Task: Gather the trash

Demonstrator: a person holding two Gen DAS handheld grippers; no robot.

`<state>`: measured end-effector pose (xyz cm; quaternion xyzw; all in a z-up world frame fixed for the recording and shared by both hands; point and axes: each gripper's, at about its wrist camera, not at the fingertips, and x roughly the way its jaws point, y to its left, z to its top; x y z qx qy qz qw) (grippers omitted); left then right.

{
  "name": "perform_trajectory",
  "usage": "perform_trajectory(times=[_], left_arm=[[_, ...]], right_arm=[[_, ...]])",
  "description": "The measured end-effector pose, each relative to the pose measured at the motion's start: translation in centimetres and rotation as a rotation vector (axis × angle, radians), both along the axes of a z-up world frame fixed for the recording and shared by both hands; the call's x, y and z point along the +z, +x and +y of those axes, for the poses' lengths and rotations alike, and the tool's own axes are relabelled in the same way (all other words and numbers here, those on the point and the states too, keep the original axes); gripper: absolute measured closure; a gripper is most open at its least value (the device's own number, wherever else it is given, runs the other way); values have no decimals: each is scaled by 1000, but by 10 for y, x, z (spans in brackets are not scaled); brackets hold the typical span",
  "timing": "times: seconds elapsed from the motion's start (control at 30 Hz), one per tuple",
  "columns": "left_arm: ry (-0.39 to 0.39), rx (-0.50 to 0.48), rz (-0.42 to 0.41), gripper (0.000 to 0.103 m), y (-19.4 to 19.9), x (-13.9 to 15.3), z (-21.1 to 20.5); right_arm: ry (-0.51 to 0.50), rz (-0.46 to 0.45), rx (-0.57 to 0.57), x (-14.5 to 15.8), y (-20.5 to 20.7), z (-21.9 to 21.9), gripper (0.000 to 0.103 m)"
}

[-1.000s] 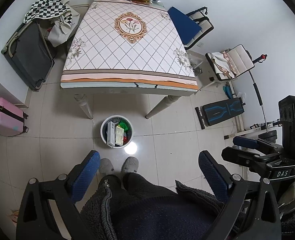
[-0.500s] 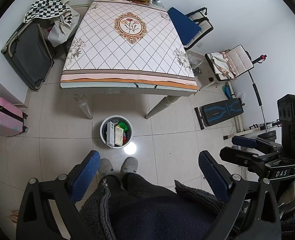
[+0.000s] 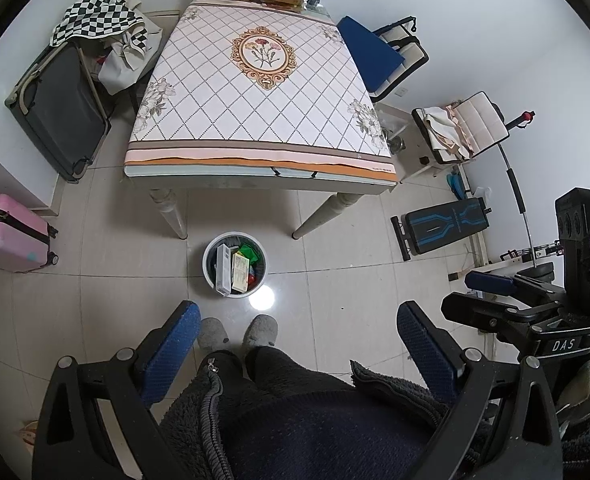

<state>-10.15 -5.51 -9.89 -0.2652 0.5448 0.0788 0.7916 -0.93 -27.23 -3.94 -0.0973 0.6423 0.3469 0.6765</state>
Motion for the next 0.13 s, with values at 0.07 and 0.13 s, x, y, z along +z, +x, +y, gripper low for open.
perform_trajectory(times=[0.07, 0.13], left_arm=[[1, -4, 1, 2, 1, 0, 0], [-1, -6, 2, 2, 3, 0, 1]], right_arm=[[0, 2, 4, 0, 1, 0, 0], [0, 2, 7, 0, 1, -1, 0]])
